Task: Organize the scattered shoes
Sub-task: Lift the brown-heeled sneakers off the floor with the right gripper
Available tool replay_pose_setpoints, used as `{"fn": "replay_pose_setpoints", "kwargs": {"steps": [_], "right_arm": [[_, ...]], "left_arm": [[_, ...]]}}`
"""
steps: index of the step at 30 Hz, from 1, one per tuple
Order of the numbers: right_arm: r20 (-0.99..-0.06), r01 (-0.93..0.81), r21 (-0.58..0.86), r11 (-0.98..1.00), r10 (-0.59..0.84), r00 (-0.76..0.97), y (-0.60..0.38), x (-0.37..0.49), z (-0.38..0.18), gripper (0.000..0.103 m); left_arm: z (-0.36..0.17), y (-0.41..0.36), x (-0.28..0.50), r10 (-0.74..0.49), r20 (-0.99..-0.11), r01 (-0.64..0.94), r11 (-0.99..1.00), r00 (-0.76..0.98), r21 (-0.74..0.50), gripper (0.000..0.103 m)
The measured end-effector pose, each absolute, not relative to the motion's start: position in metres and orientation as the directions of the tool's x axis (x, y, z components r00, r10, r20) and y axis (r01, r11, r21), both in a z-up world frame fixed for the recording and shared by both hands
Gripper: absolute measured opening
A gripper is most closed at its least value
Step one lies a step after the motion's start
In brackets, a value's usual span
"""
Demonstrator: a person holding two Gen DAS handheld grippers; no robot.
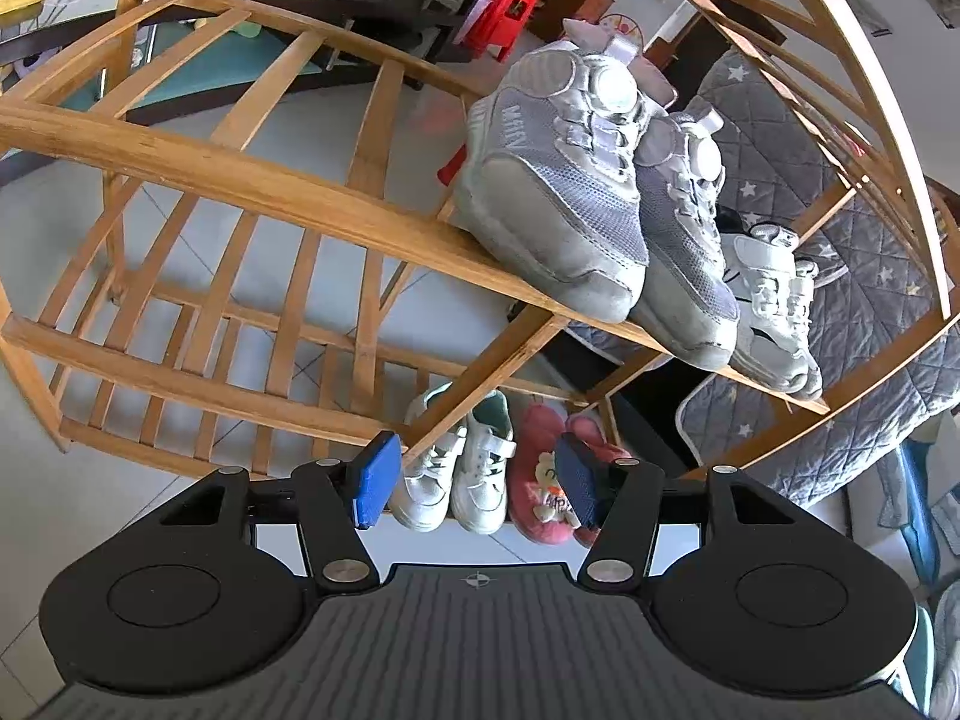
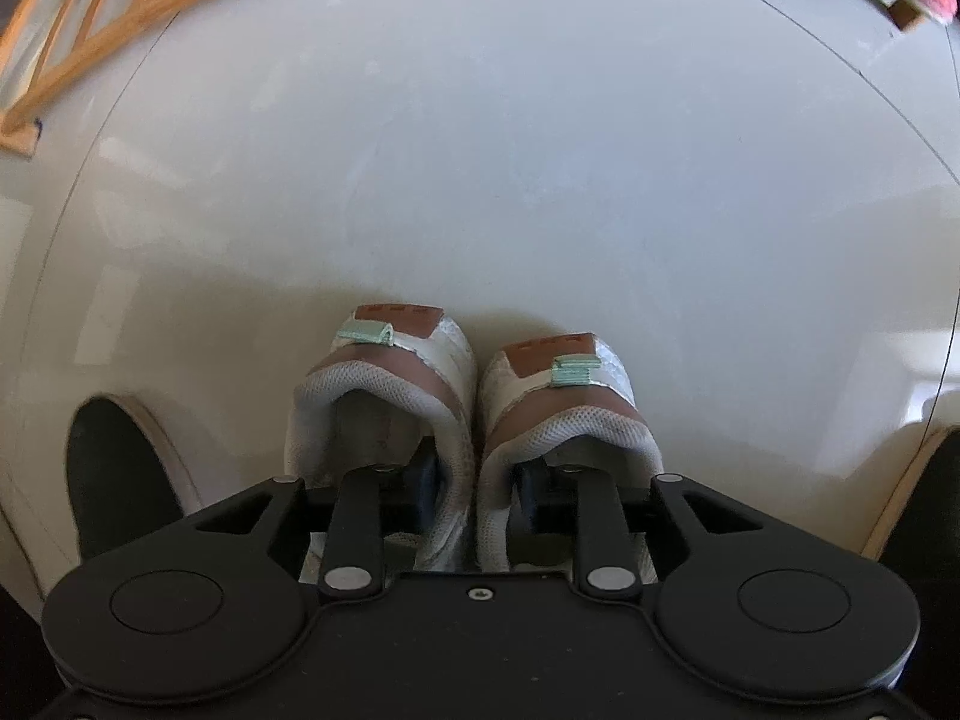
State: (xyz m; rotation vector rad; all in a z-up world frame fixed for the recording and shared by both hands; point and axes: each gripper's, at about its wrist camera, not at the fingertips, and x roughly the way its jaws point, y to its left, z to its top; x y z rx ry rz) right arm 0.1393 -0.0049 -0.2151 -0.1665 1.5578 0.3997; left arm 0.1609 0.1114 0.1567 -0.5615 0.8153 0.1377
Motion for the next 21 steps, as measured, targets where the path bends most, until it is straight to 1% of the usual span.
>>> {"fn": "replay_pose_setpoints", "kwargs": {"steps": [3, 6, 9, 15, 17, 18, 19, 21], "right_arm": [[-0.989, -0.372, 0.143, 0.917, 0.142, -0.031, -0.002, 0.140, -0.213, 0.030], [-0.987, -0.397, 0.149, 0.905, 0.160, -0.006, -0.005, 0.135, -0.209, 0.025], [-0.986, -0.406, 0.139, 0.903, 0.163, 0.024, -0.011, 0.134, -0.202, 0.023], [-0.976, -0.399, 0.101, 0.911, 0.169, 0.140, -0.018, 0.132, -0.191, 0.021], [-0.967, -0.393, 0.090, 0.915, 0.175, 0.186, -0.025, 0.136, -0.179, 0.020], [-0.960, -0.386, 0.084, 0.919, 0.178, 0.214, -0.028, 0.138, -0.172, 0.017], [-0.951, -0.386, 0.079, 0.919, 0.186, 0.248, -0.030, 0.140, -0.163, 0.002], [-0.923, -0.395, 0.070, 0.916, 0.210, 0.323, -0.033, 0.144, -0.144, 0.000]], "left_arm": [[0.156, 0.112, 0.161, -0.093, -0.724, -0.329, 0.846, 0.683, -0.419, 0.058], [0.157, 0.113, 0.161, -0.094, -0.722, -0.335, 0.840, 0.685, -0.427, 0.058], [0.159, 0.112, 0.162, -0.099, -0.716, -0.331, 0.837, 0.691, -0.435, 0.058], [0.161, 0.106, 0.164, -0.110, -0.711, -0.321, 0.837, 0.695, -0.443, 0.058], [0.161, 0.103, 0.166, -0.113, -0.711, -0.316, 0.839, 0.695, -0.442, 0.058], [0.161, 0.100, 0.167, -0.114, -0.711, -0.314, 0.841, 0.694, -0.441, 0.058], [0.161, 0.098, 0.168, -0.115, -0.712, -0.311, 0.843, 0.693, -0.439, 0.058], [0.160, 0.094, 0.170, -0.119, -0.715, -0.305, 0.847, 0.689, -0.435, 0.058]]}}
